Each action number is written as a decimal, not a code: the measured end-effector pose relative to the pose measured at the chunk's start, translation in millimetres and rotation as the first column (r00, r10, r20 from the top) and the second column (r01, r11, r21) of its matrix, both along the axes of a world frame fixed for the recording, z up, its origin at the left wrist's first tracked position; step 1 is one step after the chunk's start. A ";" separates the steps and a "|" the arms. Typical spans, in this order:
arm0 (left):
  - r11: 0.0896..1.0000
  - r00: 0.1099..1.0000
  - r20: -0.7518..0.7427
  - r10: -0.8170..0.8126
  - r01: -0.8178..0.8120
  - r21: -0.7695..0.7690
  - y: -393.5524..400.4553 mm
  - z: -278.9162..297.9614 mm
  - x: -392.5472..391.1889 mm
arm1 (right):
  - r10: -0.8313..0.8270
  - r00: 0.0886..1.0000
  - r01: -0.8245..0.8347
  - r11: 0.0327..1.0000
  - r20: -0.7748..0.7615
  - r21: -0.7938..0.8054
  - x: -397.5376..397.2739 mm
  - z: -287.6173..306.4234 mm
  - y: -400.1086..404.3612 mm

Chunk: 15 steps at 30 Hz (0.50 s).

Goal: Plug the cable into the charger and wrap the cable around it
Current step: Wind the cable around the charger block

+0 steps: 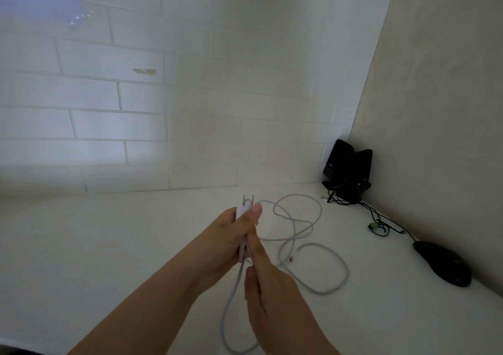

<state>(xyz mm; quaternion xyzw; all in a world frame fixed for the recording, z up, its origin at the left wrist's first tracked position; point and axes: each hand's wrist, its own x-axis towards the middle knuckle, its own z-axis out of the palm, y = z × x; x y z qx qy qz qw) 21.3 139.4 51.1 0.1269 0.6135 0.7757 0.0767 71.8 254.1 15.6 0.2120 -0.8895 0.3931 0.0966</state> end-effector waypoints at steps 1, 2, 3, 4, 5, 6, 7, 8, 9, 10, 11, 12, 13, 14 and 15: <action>0.999 0.999 0.015 0.029 -0.029 0.012 0.3 1.8 -1.2 | 0.071 0.997 -0.068 0.994 0.034 -0.086 -0.1 1.9 0.6; 0.997 0.997 0.042 0.064 -0.066 0.048 0.6 3.7 -3.3 | 0.167 0.982 -0.146 0.969 0.092 -0.199 -0.4 4.6 1.0; 0.989 0.992 0.079 0.100 -0.108 0.105 0.3 6.0 -6.2 | 0.259 0.955 -0.198 0.921 0.147 -0.337 -1.0 7.0 2.1; 0.975 0.984 0.111 0.138 -0.154 0.158 -0.8 9.2 -9.9 | 0.339 0.918 -0.201 0.845 0.205 -0.495 -1.2 8.2 3.5; 0.961 0.976 0.133 0.174 -0.198 0.195 -2.6 13.4 -13.0 | 0.415 0.873 -0.170 0.751 0.256 -0.638 -0.9 11.0 4.9; 0.946 0.968 0.150 0.200 -0.231 0.227 -5.1 18.3 -15.5 | 0.476 0.829 -0.134 0.677 0.292 -0.724 0.0 14.0 5.8; 0.933 0.964 0.163 0.211 -0.248 0.260 -7.5 23.9 -16.9 | 0.517 0.797 -0.125 0.648 0.313 -0.751 0.2 15.5 6.9; 0.927 0.965 0.170 0.201 -0.244 0.286 -9.3 29.9 -16.8 | 0.537 0.777 -0.157 0.671 0.330 -0.724 -0.1 16.2 8.2; 0.929 0.971 0.165 0.174 -0.217 0.301 -11.1 34.5 -16.0 | 0.538 0.768 -0.215 0.727 0.347 -0.652 -0.1 17.3 9.3; 0.937 0.979 0.148 0.137 -0.176 0.300 -11.9 38.9 -13.8 | 0.520 0.772 -0.282 0.795 0.365 -0.537 -1.8 17.7 10.7; 0.951 0.987 0.121 0.106 -0.136 0.277 -12.4 41.8 -11.7 | 0.482 0.793 -0.330 0.854 0.373 -0.403 -4.2 18.5 12.1; 0.966 0.993 0.085 0.087 -0.105 0.235 -12.9 43.0 -9.6 | 0.424 0.831 -0.341 0.900 0.361 -0.273 -8.5 20.0 13.5; 0.978 0.995 0.053 0.082 -0.091 0.190 -14.0 42.2 -8.5 | 0.355 0.876 -0.320 0.934 0.325 -0.159 -14.4 22.8 15.1; 0.984 0.996 0.030 0.087 -0.091 0.153 -15.0 40.7 -8.0 | 0.281 0.918 -0.275 0.960 0.280 -0.061 -20.3 26.9 17.0; 0.988 0.995 0.022 0.094 -0.096 0.124 -16.8 39.0 -7.5 | 0.209 0.946 -0.219 0.976 0.246 0.013 -26.6 30.3 19.1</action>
